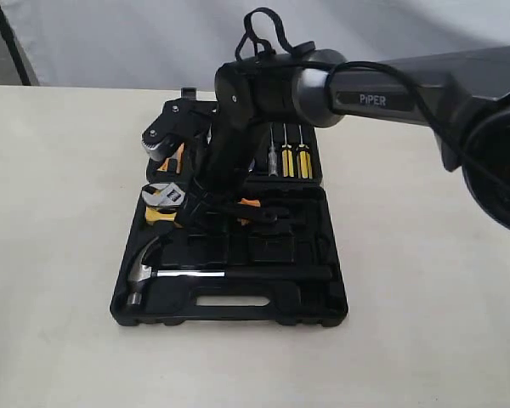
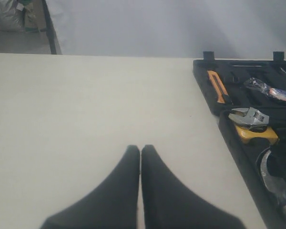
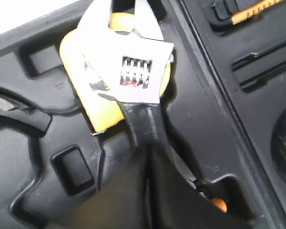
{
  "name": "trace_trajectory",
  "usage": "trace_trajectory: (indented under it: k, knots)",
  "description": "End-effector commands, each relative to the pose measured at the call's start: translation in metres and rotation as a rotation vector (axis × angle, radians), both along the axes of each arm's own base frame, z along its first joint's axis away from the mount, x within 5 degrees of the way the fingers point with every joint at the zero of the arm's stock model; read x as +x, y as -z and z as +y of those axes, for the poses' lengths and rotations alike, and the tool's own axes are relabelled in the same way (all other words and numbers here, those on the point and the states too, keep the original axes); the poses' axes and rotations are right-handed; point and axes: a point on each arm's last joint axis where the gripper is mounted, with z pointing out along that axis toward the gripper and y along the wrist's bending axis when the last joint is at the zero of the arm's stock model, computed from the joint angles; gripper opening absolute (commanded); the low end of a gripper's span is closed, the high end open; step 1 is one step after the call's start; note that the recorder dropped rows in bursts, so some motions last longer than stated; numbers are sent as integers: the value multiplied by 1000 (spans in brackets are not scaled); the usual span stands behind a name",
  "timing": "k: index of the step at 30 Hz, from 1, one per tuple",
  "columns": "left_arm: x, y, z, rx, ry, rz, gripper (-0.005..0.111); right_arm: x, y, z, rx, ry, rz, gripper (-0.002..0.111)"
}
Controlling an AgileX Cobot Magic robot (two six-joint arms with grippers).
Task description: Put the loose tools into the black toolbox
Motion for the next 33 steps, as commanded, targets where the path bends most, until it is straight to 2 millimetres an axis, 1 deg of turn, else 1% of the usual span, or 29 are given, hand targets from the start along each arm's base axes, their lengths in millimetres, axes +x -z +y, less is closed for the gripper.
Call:
trace_trajectory:
  k: [1, 4, 7, 9, 11, 13, 15, 20, 25, 26, 27, 28, 29, 30, 31, 32, 33]
  knots:
    - [-2, 1, 0, -27, -1, -5, 1, 2, -4, -4, -14, 13, 38, 11]
    - [-2, 1, 0, -27, -1, -5, 1, 2, -23, 0, 35, 24, 63, 25]
    - [-2, 1, 0, -27, -1, -5, 1, 7, -39, -1, 65, 39, 87, 38]
    - [-2, 1, 0, -27, -1, -5, 1, 11, -44, -7, 100, 64, 111, 39]
    - [-2, 1, 0, -27, -1, -5, 1, 15, -44, -14, 131, 84, 128, 38]
    - [-2, 1, 0, -27, -1, -5, 1, 18, -39, -17, 132, 91, 141, 37]
    - [-2, 1, 0, -27, -1, -5, 1, 22, -29, -21, 129, 107, 163, 37]
    - [-2, 1, 0, -27, -1, -5, 1, 24, -2, -20, 102, 109, 210, 37]
    - [-2, 1, 0, -27, -1, -5, 1, 24, 18, -19, 83, 116, 253, 37]
    - [-2, 1, 0, -27, -1, -5, 1, 25, 20, -19, 81, 111, 254, 36]
    - [-2, 1, 0, -27, -1, -5, 1, 24, 20, -19, 77, 93, 250, 33]
    - [-2, 1, 0, -27, -1, -5, 1, 23, 16, -19, 69, 59, 249, 18]
    - [-2, 1, 0, -27, -1, -5, 1, 22, 14, -20, 65, 38, 247, 7]
    - [-2, 1, 0, -27, -1, -5, 1, 22, 4, -20, 67, 17, 229, -1]
    - [-2, 1, 0, -27, -1, -5, 1, 21, -2, -20, 74, 14, 217, -1]
    - [-2, 1, 0, -27, -1, -5, 1, 20, -15, -21, 87, 10, 191, -1]
    - [-2, 1, 0, -27, -1, -5, 1, 20, -21, -21, 93, 6, 179, -1]
